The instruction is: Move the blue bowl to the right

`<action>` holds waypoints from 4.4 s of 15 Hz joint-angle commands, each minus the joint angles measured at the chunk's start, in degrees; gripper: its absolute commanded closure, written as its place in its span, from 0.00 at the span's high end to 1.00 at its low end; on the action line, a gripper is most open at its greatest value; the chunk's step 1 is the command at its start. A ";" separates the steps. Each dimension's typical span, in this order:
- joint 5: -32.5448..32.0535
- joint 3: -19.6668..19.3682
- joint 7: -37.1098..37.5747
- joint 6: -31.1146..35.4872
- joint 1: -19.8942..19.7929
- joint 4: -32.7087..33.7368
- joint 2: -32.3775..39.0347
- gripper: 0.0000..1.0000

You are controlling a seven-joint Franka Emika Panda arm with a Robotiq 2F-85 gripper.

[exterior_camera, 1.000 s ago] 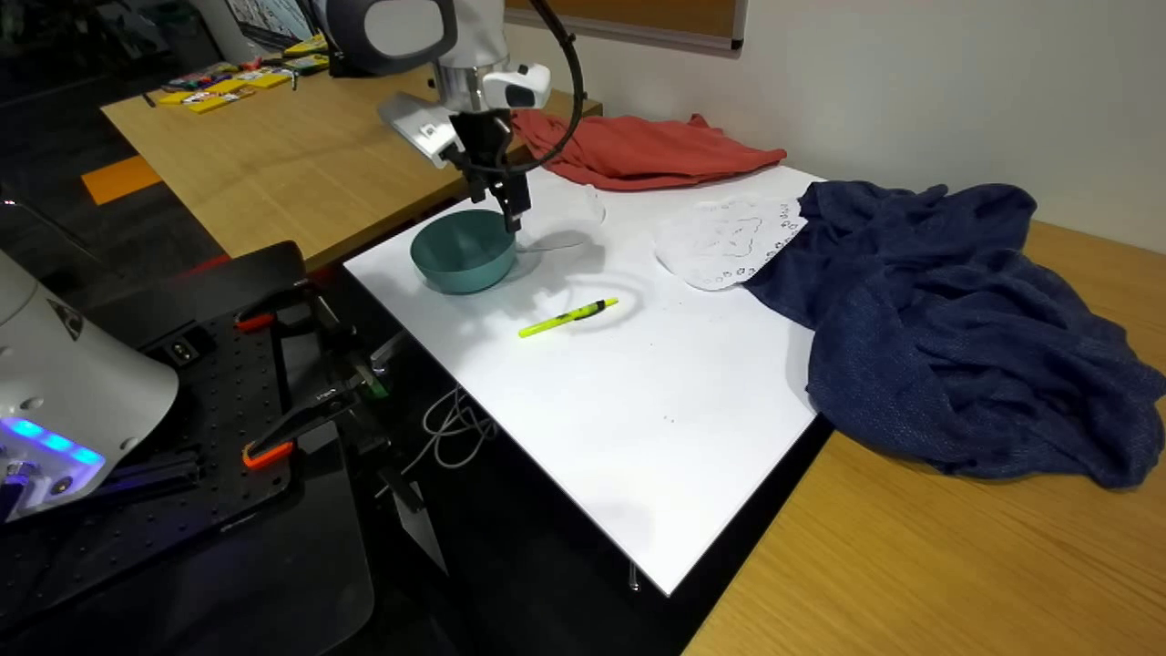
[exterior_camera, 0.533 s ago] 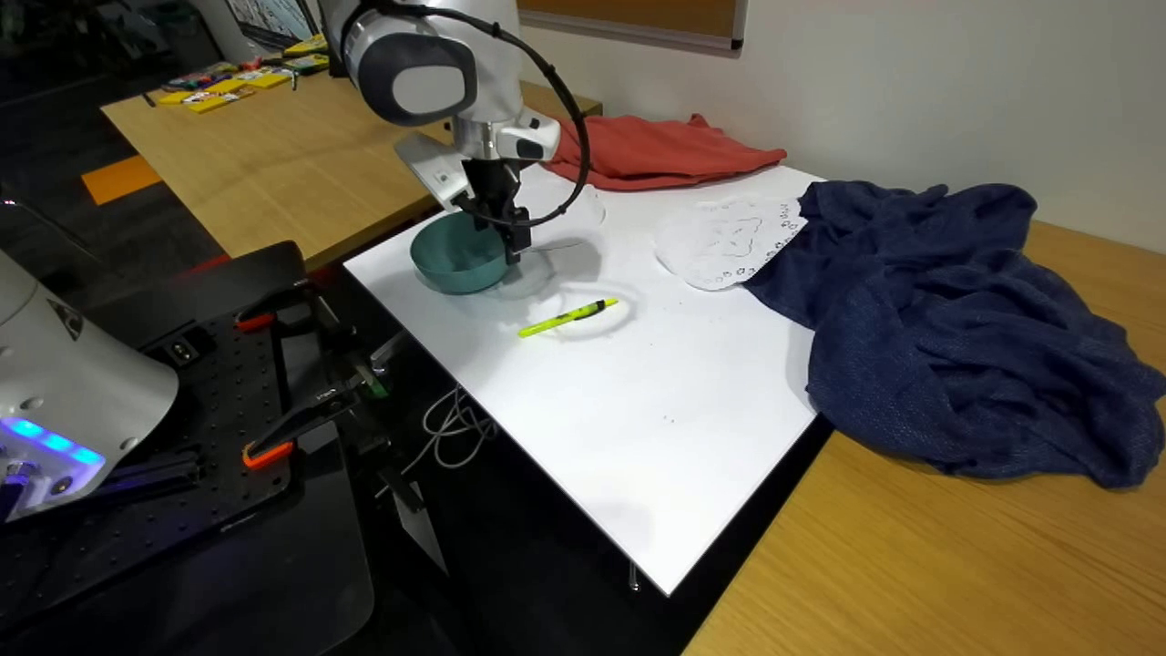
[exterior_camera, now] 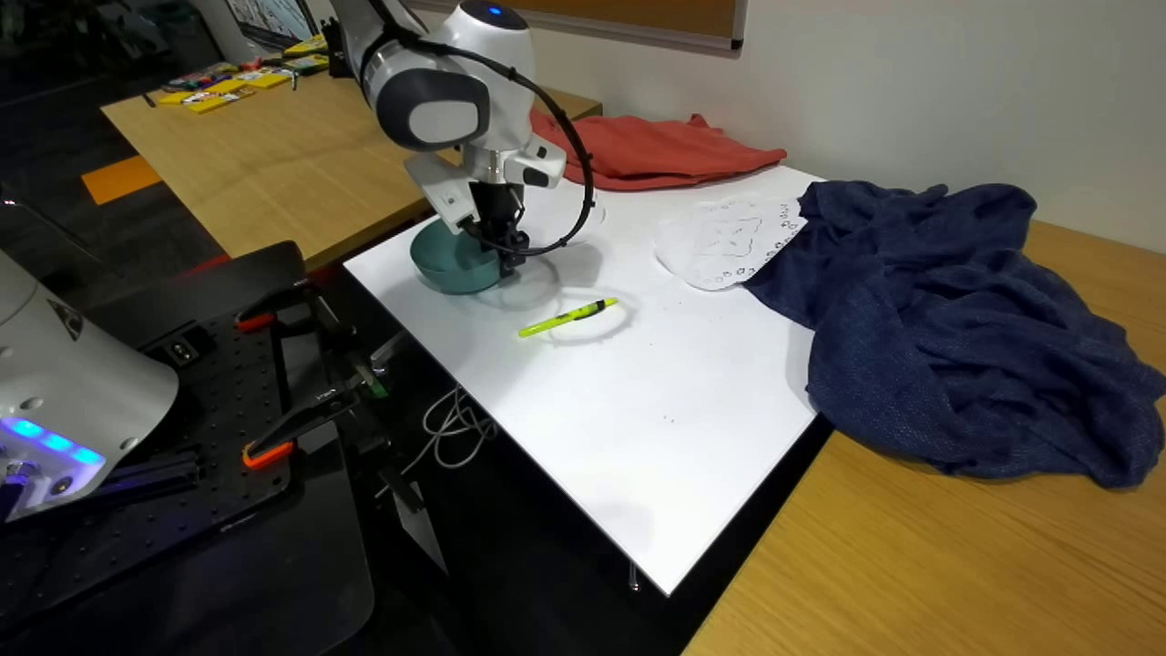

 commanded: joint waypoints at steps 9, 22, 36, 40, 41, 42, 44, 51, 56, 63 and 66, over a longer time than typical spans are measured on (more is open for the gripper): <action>1.95 2.14 -2.22 1.32 -3.38 1.03 0.39 0.00; 10.84 8.01 3.87 17.61 -15.73 -7.11 -8.84 0.01; 22.02 -0.55 24.94 21.30 -15.81 -9.98 -12.19 0.01; 25.00 -7.56 31.04 21.15 -10.93 -9.16 -11.21 0.01; 25.24 -9.46 32.44 20.75 -9.42 -8.91 -10.92 0.01; 25.43 -11.23 33.78 20.38 -7.99 -8.63 -10.56 0.01; 25.62 -15.59 36.70 19.60 -4.12 -8.30 -9.92 0.01; 25.22 -21.13 42.02 15.21 1.55 -6.21 -7.31 0.01; 24.53 -22.73 44.07 12.87 3.36 -5.22 -6.34 0.29; 24.39 -24.00 45.00 15.18 6.19 -7.62 -9.51 0.74; 23.93 -24.62 44.79 17.46 8.85 -9.94 -12.50 0.96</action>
